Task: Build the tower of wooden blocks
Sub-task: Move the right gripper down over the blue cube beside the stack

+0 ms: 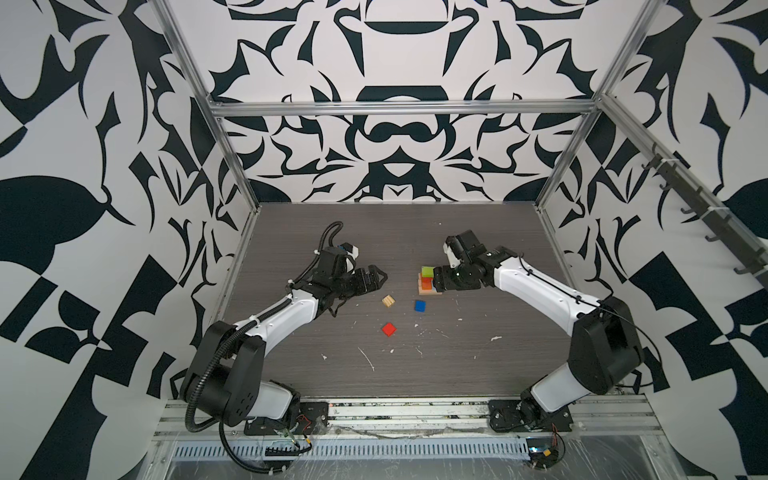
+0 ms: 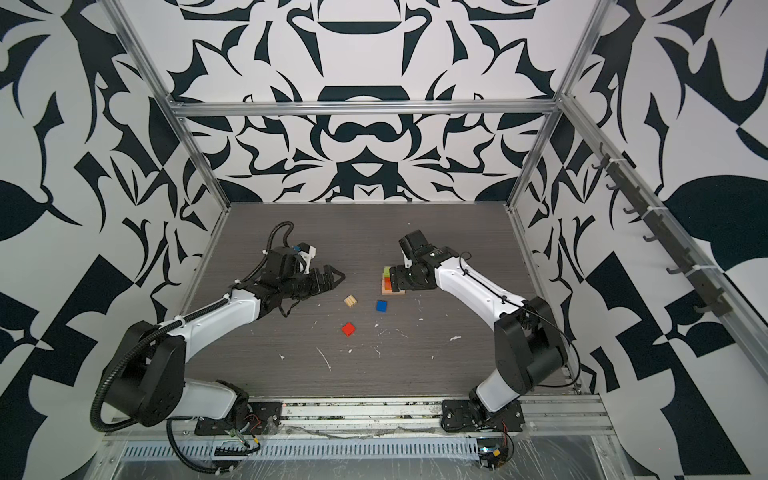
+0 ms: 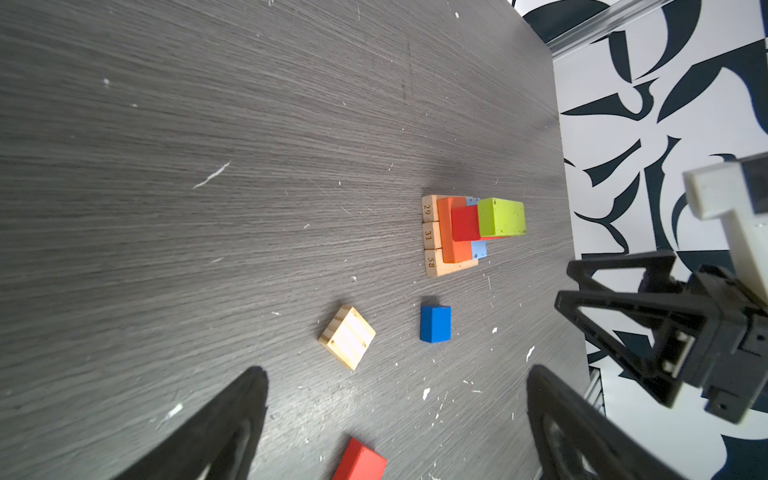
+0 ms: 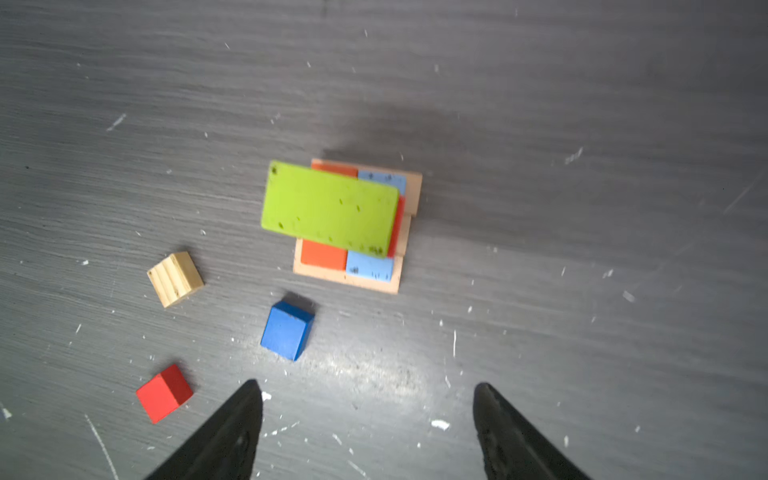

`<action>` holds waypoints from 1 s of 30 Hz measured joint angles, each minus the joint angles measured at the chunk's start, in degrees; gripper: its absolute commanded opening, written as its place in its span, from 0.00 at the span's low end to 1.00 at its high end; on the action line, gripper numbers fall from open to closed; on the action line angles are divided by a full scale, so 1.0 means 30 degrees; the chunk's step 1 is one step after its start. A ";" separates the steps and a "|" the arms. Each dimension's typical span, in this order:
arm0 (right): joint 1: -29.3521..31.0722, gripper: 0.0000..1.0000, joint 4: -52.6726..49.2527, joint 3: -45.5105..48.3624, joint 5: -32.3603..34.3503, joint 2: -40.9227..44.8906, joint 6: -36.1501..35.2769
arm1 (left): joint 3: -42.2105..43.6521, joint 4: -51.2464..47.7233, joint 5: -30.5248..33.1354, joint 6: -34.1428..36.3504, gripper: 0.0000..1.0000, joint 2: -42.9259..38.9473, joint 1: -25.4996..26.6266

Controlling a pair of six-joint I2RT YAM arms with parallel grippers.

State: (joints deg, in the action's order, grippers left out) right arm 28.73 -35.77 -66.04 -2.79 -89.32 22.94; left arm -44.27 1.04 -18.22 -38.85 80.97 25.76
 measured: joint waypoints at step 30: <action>0.5552 0.58 0.2331 0.0474 0.3832 -0.4211 0.5945 | 0.0007 -0.1049 0.0313 0.0102 1.00 -0.0699 0.0080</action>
State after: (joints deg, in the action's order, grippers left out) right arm 45.39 -28.77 -64.62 8.71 -101.95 40.77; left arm -44.25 -2.11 -17.28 -38.54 78.87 26.00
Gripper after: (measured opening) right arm 0.600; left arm 0.994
